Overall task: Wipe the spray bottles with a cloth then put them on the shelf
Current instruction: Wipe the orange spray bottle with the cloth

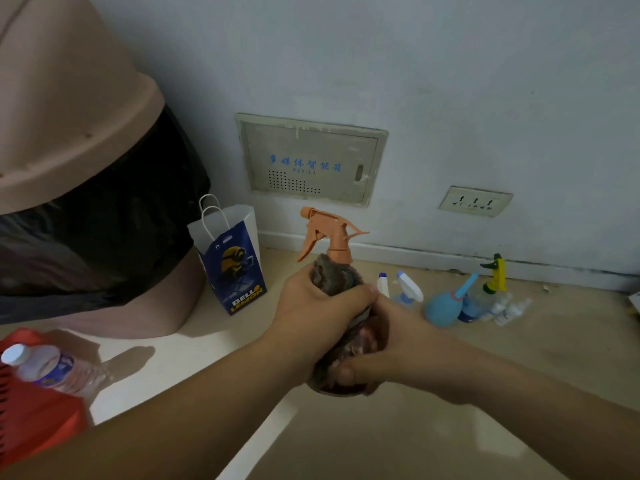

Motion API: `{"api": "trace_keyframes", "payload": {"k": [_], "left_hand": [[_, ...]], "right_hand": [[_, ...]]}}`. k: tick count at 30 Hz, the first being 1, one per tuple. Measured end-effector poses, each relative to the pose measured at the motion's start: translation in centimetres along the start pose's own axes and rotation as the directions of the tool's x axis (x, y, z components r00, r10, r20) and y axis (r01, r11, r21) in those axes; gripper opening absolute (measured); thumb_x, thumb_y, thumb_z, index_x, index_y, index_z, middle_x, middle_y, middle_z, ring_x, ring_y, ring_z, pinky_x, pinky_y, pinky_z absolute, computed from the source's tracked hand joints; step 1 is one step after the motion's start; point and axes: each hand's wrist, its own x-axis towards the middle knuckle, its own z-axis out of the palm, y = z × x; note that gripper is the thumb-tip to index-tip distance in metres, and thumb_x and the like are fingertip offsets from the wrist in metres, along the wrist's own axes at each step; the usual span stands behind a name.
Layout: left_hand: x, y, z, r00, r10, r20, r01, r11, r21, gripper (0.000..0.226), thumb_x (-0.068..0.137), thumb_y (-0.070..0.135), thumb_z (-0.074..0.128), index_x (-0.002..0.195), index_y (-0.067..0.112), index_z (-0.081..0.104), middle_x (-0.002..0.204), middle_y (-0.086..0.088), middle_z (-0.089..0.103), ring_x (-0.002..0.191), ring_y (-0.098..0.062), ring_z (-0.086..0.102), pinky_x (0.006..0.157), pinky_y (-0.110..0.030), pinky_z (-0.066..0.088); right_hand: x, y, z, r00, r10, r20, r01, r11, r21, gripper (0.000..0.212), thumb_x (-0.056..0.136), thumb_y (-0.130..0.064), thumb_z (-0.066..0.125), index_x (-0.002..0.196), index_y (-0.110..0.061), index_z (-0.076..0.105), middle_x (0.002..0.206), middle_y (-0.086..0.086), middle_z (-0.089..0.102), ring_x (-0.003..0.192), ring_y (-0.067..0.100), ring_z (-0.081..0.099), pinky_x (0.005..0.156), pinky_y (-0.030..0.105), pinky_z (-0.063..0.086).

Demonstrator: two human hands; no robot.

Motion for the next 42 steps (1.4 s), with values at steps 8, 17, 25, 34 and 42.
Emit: {"api": "trace_keyframes", "payload": {"k": [8, 17, 25, 34, 42], "left_hand": [[-0.2, 0.5, 0.4, 0.968, 0.126, -0.216, -0.140, 0.989, -0.048, 0.023, 0.081, 0.035, 0.084, 0.096, 0.031, 0.067, 0.083, 0.013, 0.074, 0.071, 0.000, 0.072, 0.065, -0.020, 0.058], [1.4, 2.6, -1.5, 0.971, -0.210, -0.116, 0.145, 0.900, -0.411, 0.057, 0.086, 0.077, 0.055, 0.119, 0.033, 0.068, 0.102, -0.002, 0.079, 0.089, -0.026, 0.078, 0.075, -0.041, 0.061], [1.6, 3.2, -1.1, 0.979, -0.057, -0.196, -0.030, 0.910, -0.413, 0.038, 0.089, 0.061, 0.065, 0.117, 0.036, 0.062, 0.107, 0.000, 0.078, 0.094, -0.024, 0.077, 0.082, -0.045, 0.063], [-1.8, -1.1, 0.9, 0.997, 0.038, -0.065, -0.049, 0.982, -0.181, 0.039, 0.092, 0.057, 0.060, 0.127, 0.043, 0.049, 0.115, 0.015, 0.067, 0.104, -0.004, 0.068, 0.085, -0.023, 0.056], [-0.7, 0.5, 0.7, 0.984, 0.038, -0.175, -0.056, 0.994, -0.097, 0.020, 0.100, 0.054, 0.050, 0.119, 0.047, 0.050, 0.121, 0.010, 0.065, 0.113, -0.015, 0.064, 0.102, -0.037, 0.052]], "right_hand": [[0.1, 1.3, 1.1, 0.985, 0.144, 0.100, -0.158, 0.977, 0.145, 0.068, 0.076, -0.002, 0.090, 0.131, -0.028, 0.061, 0.117, 0.001, 0.078, 0.110, 0.022, 0.075, 0.097, 0.046, 0.060], [0.4, 1.2, 0.1, 0.996, 0.088, 0.015, -0.085, 0.882, 0.463, 0.060, 0.078, -0.005, 0.083, 0.133, -0.002, 0.061, 0.125, 0.027, 0.071, 0.116, 0.043, 0.070, 0.107, 0.052, 0.054], [0.6, 0.8, 0.7, 0.990, 0.135, -0.030, -0.123, 0.958, 0.260, 0.056, 0.075, 0.003, 0.087, 0.125, -0.008, 0.063, 0.112, 0.012, 0.079, 0.107, 0.028, 0.076, 0.097, 0.044, 0.061], [0.0, 1.0, -0.9, 0.993, 0.089, -0.078, -0.081, 0.992, 0.097, 0.049, 0.075, -0.004, 0.090, 0.119, -0.015, 0.072, 0.112, 0.003, 0.080, 0.108, 0.018, 0.075, 0.100, 0.041, 0.058], [0.6, 1.2, -0.1, 0.986, 0.109, -0.126, -0.097, 0.991, 0.097, 0.045, 0.076, -0.006, 0.090, 0.118, -0.011, 0.073, 0.108, 0.011, 0.080, 0.103, 0.029, 0.077, 0.101, 0.055, 0.057]]}}
